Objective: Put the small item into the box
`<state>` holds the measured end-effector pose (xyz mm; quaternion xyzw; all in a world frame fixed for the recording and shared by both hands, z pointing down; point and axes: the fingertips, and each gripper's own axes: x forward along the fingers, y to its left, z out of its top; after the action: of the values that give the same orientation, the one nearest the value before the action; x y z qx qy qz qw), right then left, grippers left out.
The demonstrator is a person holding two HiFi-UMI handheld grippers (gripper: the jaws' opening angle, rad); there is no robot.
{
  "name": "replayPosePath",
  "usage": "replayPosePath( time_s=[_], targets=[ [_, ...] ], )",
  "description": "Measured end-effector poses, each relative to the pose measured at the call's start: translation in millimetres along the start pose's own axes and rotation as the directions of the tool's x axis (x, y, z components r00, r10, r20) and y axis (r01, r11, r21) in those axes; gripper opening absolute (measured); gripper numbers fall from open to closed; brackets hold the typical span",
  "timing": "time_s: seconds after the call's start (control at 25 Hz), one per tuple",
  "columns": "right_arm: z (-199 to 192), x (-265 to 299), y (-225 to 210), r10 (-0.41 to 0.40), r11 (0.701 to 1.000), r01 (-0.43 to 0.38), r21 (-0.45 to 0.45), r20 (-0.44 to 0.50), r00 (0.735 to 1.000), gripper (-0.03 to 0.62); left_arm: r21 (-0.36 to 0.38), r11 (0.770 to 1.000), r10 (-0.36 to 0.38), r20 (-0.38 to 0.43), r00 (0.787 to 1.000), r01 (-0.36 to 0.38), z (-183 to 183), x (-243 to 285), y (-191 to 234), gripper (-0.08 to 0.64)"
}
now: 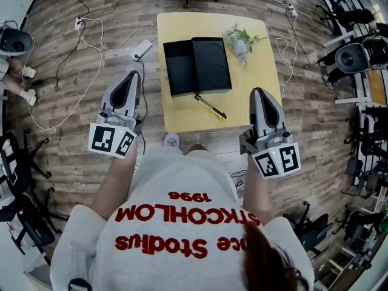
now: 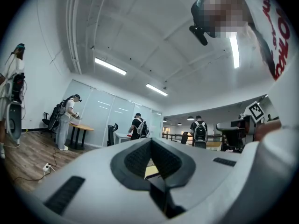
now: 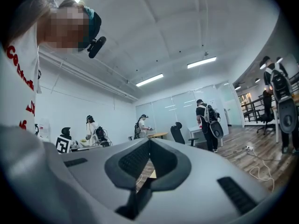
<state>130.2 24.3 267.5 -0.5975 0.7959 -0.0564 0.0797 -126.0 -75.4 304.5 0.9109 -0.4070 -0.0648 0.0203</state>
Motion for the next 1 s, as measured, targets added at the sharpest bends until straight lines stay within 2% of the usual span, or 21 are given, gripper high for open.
replayPosePath(
  time_s=[0.32,0.76,1.0],
  targets=[
    [-7,18,-12,0.026,0.999,-0.025,0.025,-0.02,0.999,0.005,-0.014,0.999,0.028,-0.037,0.999,-0.029,-14,10,6,0.006],
    [6,78,-56,0.192,0.981,-0.191,0.032,-0.012,0.981,0.005,0.026,0.989,0.144,-0.013,0.99,-0.143,-8,53,11,0.006],
    [8,103,-74,0.265,0.964,-0.264,0.039,-0.013,0.964,0.005,0.004,0.983,0.183,0.013,0.983,-0.183,-6,70,10,0.006]
  ],
)
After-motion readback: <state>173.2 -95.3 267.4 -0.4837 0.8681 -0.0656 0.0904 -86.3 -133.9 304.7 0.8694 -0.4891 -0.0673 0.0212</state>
